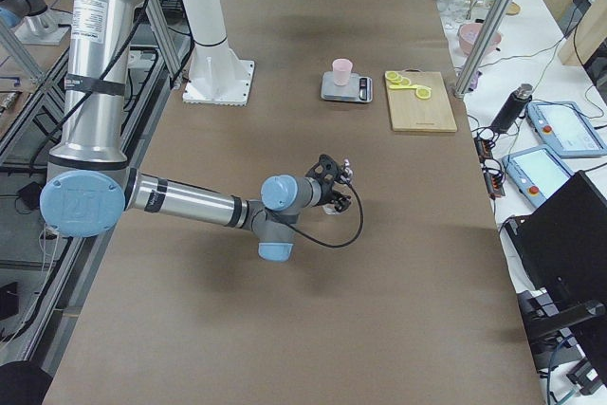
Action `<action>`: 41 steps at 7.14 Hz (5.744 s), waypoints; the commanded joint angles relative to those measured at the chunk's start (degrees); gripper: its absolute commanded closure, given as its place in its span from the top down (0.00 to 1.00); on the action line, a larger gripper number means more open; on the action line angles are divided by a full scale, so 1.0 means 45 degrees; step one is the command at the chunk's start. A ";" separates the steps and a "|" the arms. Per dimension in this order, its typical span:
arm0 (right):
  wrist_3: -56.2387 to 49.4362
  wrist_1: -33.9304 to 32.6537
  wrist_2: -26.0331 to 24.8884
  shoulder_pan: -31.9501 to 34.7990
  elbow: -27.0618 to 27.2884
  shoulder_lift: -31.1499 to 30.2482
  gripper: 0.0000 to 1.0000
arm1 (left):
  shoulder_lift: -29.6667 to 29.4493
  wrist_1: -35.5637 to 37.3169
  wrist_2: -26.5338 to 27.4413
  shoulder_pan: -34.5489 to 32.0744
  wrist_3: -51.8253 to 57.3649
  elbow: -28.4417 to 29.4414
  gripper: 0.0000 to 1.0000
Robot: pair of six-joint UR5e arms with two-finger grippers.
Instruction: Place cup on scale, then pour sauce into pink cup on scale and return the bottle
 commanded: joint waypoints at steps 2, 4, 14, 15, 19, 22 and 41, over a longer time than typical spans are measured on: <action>-0.0072 0.1661 0.0048 0.0011 -0.1618 0.0494 0.00 | 0.0000 -0.0008 0.0020 -0.0006 0.0000 -0.0006 0.98; 0.0007 0.1623 0.0203 0.0011 -0.1676 0.0396 0.00 | 0.0000 0.0011 0.0020 -0.0025 -0.0019 -0.0084 0.98; 0.0163 0.1642 0.0986 0.0304 -0.1599 -0.0130 1.00 | 0.0000 0.0343 0.0020 -0.0025 -0.0098 -0.0436 0.98; 0.0106 0.1874 0.0986 0.0324 -0.1579 -0.0673 1.00 | 0.0000 0.0343 0.0020 -0.0044 -0.0098 -0.0455 0.98; 0.0068 -0.0422 0.4068 0.3953 -0.1735 -0.1893 1.00 | 0.0020 0.0343 0.0020 -0.0045 -0.0117 -0.0475 0.98; -0.0324 -0.5707 0.4759 0.5168 -0.1618 -0.0681 1.00 | 0.0137 0.0343 0.0059 -0.0045 -0.0117 -0.0455 0.98; -1.2258 -2.3300 0.2314 0.6496 0.4259 0.0789 1.00 | 0.0000 0.3234 -0.1973 -0.4459 0.9921 0.4974 0.98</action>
